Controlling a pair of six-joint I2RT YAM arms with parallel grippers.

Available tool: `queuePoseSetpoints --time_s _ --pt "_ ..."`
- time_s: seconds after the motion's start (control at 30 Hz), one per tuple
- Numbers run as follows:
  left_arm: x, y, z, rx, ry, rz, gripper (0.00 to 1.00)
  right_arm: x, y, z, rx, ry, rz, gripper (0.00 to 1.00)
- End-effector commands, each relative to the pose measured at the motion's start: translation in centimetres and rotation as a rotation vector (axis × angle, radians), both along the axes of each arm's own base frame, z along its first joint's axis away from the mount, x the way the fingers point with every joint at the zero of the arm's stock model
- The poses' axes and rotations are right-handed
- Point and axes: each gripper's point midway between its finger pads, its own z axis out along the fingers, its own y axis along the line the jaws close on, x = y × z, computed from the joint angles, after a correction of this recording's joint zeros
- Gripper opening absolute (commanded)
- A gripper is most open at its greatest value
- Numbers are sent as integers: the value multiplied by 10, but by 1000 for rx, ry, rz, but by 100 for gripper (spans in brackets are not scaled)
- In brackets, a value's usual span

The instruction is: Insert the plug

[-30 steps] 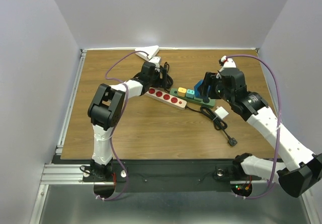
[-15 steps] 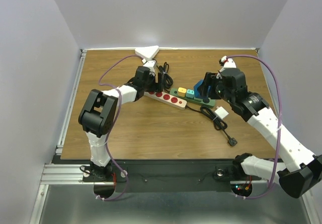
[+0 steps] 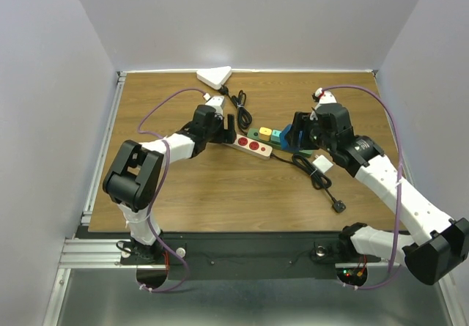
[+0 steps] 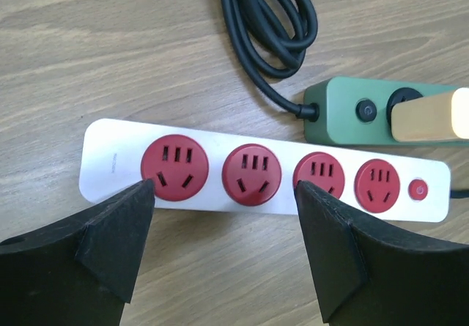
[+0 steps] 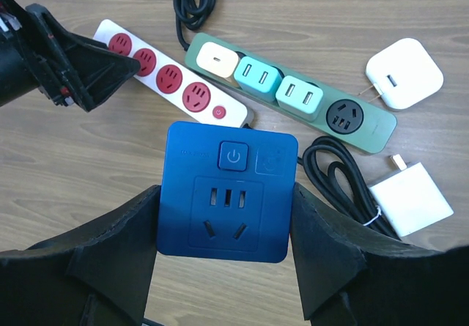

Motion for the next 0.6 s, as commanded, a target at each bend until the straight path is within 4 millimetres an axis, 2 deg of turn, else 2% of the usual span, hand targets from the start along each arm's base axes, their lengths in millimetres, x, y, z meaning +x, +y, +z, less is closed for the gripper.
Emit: queuePoseSetpoints --time_s 0.0,0.03,0.1,0.2,0.23,0.27,0.33,0.37,0.4,0.47,0.57 --pt "24 -10 36 31 -85 -19 88 6 3 29 51 -107 1 1" --pt "37 -10 38 40 -91 -4 88 4 2 28 49 -104 2 0" --pt "48 -12 36 44 -89 3 88 4 2 26 50 -102 3 0" --pt "61 -15 20 71 -55 7 87 3 0 29 50 -113 -2 0" --pt "64 -11 9 93 -29 28 86 2 -2 31 45 -121 -5 0" --pt "65 -8 2 104 -15 37 85 2 -2 30 42 -121 -5 0" --pt "65 -3 -10 118 14 58 77 1 -3 32 40 -129 -8 0" --pt "62 -1 -17 120 33 63 66 1 -3 32 41 -130 -8 0" --pt "60 0 -19 121 39 65 61 1 -4 32 39 -129 -9 0" --pt "59 10 -25 149 40 99 55 2 -3 31 40 -125 -5 0" --pt "56 14 -32 173 53 100 53 2 -1 30 42 -119 1 0"
